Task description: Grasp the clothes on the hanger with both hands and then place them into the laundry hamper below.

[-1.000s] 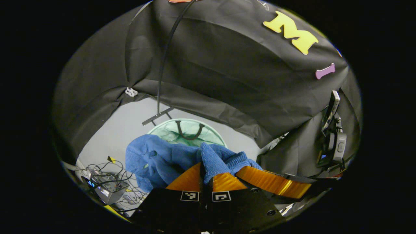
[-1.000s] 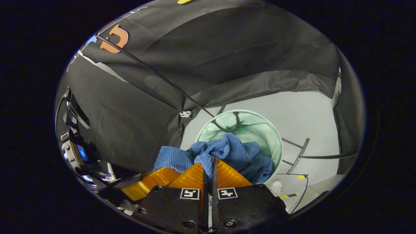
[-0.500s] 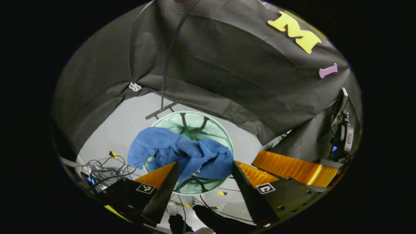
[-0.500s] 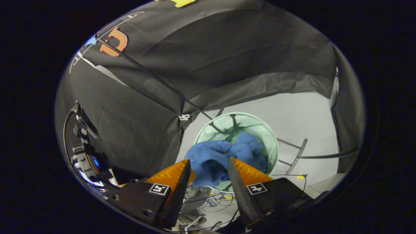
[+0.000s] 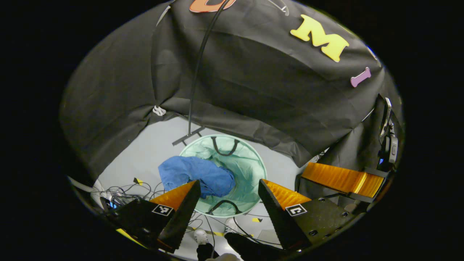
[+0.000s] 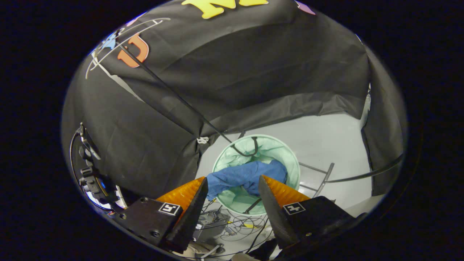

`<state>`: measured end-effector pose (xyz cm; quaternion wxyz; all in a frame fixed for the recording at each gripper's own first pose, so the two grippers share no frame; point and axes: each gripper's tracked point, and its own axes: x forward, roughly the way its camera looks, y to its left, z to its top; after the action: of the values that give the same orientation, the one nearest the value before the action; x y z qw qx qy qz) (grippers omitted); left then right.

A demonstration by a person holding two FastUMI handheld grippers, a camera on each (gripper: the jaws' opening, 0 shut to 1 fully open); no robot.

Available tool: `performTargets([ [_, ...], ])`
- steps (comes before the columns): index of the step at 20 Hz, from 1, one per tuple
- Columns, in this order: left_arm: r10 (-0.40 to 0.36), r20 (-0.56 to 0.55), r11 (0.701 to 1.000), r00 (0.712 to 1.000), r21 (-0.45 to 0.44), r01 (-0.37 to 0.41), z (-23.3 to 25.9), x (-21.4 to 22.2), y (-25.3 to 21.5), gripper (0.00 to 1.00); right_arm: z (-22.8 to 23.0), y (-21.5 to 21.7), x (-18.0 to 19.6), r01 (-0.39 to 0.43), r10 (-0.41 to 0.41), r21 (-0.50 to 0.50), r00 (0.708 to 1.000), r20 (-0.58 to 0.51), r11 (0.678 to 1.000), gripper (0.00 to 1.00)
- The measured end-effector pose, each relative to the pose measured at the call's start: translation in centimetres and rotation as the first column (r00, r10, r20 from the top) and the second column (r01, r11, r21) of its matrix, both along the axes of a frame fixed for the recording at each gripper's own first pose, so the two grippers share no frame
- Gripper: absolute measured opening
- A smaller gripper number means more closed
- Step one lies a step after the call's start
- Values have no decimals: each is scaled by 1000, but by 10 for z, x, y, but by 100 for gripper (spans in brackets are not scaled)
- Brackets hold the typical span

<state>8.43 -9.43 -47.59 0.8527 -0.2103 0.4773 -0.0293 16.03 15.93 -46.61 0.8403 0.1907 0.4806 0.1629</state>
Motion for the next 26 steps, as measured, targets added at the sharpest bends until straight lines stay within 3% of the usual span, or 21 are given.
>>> performTargets([
  [3, -22, 164, 998, 986, 69, 11, 60, 7, 18, 100, 52, -18, -4, 4, 2, -38, 988, 155, 999, 89],
  [6, -34, 363, 993, 931, 120, -11, 146, 15, 32, 96, 128, -30, -23, 49, -29, -52, 945, 326, 997, 89],
  [7, -34, 426, 992, 904, 125, -22, 176, 12, 38, 100, 148, -31, -27, 62, -37, -53, 921, 387, 997, 90],
  [10, -38, 583, 990, 812, 132, -49, 248, -1, 63, 96, 232, -50, -50, 109, -77, -24, 831, 551, 994, 98],
  [14, -56, 712, 982, 700, 166, -90, 325, -30, 75, 100, 319, -82, -100, 158, -113, -6, 730, 674, 987, 97],
  [17, -59, 769, 972, 637, 190, -139, 362, -63, 73, 99, 355, -119, -121, 215, -108, -48, 658, 745, 975, 98],
  [21, -64, 808, 952, 586, 226, -208, 415, -82, 71, 99, 399, -165, -164, 279, -157, -10, 568, 808, 960, 99],
  [26, -73, 806, 913, 587, 291, -287, 433, -143, 52, 98, 414, -212, -199, 283, -141, -18, 534, 834, 959, 99],
])
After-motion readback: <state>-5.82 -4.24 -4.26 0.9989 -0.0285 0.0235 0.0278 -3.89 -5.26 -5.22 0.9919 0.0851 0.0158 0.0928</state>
